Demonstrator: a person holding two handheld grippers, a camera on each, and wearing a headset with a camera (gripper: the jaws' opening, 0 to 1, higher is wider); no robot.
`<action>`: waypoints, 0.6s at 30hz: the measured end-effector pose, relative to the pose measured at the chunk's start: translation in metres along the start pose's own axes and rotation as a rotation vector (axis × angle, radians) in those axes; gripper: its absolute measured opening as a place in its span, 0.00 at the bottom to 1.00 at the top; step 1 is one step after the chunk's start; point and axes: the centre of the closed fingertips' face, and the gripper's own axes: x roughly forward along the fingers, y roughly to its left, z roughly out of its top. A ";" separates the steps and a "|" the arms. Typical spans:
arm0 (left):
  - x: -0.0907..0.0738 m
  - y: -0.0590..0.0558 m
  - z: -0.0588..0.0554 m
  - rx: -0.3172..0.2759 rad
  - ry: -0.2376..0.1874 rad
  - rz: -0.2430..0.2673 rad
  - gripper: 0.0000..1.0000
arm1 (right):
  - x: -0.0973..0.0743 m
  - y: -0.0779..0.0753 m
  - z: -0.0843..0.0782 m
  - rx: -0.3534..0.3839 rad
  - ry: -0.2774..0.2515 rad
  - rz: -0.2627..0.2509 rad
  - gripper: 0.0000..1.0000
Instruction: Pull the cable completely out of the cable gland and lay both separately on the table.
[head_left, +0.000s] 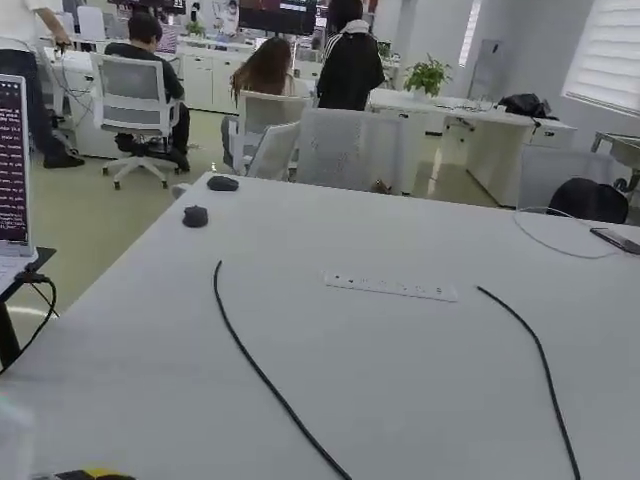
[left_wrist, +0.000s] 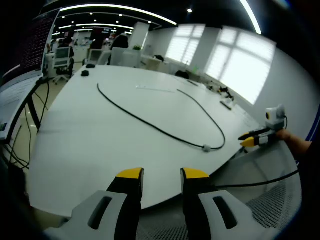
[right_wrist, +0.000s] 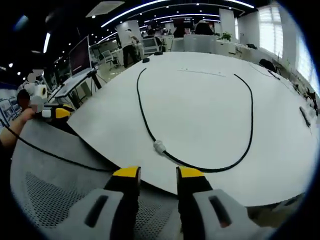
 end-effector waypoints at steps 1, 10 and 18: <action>0.000 0.000 0.000 0.005 0.000 0.000 0.32 | 0.000 0.000 0.000 -0.001 0.001 0.002 0.32; -0.001 -0.002 0.002 0.054 0.006 -0.004 0.31 | 0.000 0.002 -0.004 -0.016 0.024 0.015 0.31; -0.002 -0.001 0.004 0.056 -0.002 0.002 0.30 | 0.000 0.004 -0.004 -0.018 0.026 0.022 0.32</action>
